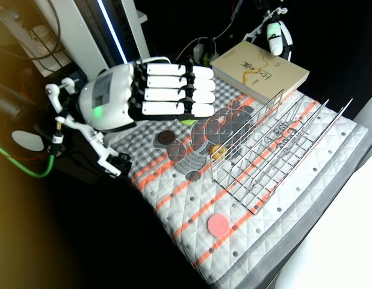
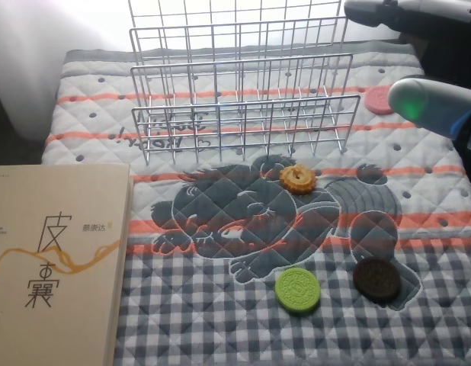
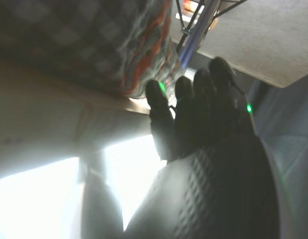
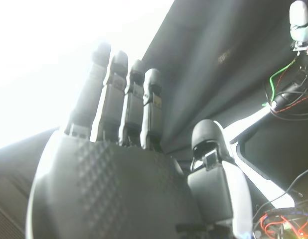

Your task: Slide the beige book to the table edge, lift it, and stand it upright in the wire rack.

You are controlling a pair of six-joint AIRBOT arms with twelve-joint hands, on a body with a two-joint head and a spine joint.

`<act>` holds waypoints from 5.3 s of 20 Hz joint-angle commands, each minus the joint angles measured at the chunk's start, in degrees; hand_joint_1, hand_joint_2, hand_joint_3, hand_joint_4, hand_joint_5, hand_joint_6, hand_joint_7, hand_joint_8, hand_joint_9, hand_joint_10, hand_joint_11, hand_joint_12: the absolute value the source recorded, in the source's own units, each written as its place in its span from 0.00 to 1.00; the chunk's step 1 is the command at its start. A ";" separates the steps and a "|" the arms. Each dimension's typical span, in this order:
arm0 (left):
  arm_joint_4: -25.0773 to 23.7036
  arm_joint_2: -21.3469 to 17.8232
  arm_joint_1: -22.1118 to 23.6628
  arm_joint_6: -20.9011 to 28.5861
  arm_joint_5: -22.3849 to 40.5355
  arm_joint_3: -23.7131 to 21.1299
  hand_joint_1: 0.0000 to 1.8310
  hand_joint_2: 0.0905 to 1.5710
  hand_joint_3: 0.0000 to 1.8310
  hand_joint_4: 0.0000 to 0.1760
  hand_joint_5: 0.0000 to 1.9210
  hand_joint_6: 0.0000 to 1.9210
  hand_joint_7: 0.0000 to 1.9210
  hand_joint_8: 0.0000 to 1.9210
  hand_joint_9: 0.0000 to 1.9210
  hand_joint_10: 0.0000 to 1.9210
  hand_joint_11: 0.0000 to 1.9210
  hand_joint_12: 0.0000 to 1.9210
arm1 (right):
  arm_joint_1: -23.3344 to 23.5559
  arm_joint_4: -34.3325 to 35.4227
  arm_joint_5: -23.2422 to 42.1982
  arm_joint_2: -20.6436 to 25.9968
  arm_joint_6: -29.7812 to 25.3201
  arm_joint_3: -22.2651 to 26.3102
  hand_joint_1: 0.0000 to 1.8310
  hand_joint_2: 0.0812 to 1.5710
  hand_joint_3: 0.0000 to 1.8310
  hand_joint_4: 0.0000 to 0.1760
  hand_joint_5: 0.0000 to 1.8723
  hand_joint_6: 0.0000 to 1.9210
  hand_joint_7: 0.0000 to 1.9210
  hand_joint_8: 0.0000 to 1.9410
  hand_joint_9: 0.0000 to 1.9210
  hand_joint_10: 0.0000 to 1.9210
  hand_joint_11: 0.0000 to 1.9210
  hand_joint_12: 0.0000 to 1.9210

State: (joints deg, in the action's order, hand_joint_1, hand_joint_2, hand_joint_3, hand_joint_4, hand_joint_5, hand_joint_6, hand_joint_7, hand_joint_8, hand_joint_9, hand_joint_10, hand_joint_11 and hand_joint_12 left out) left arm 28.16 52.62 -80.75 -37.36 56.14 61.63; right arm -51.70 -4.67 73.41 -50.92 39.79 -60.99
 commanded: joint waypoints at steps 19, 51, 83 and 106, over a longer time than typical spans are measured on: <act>16.25 -1.52 -1.43 3.00 21.79 0.96 0.74 0.69 0.00 0.00 0.52 0.48 0.52 0.51 0.45 0.54 0.26 0.68 | -0.35 1.99 6.42 -0.07 -0.08 -0.08 0.01 0.84 0.00 0.00 0.25 0.00 0.25 0.00 0.23 0.00 0.23 0.00; -7.60 10.19 43.78 0.58 25.85 12.93 0.75 0.66 0.00 0.00 0.53 0.44 0.54 0.46 0.58 0.49 0.48 0.62 | -3.64 5.82 7.88 -0.35 -0.08 -0.54 0.00 0.85 0.00 0.00 0.27 0.00 0.27 0.00 0.27 0.00 0.30 0.01; -16.93 14.71 61.06 -15.62 6.85 19.88 0.69 0.64 0.00 0.00 0.56 0.39 0.63 0.37 0.72 0.25 0.54 0.70 | -4.33 5.30 8.05 -1.78 -0.12 -1.91 0.00 0.87 0.00 0.04 0.27 0.00 0.28 0.00 0.30 0.01 0.31 0.01; -6.27 14.11 42.27 -13.57 18.19 14.13 0.65 0.69 0.00 0.02 0.39 0.00 0.47 0.00 0.46 0.04 0.03 0.65 | -6.26 7.09 9.56 -1.96 -0.93 -1.34 0.00 0.89 0.00 0.00 0.28 0.00 0.30 0.00 0.32 0.01 0.34 0.01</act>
State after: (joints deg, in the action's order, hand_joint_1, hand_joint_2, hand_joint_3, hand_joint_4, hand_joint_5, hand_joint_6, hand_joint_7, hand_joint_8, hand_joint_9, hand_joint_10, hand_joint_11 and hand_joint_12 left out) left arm 23.27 67.20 -38.72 -51.11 68.31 75.85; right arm -58.15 1.41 76.01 -52.99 39.22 -62.39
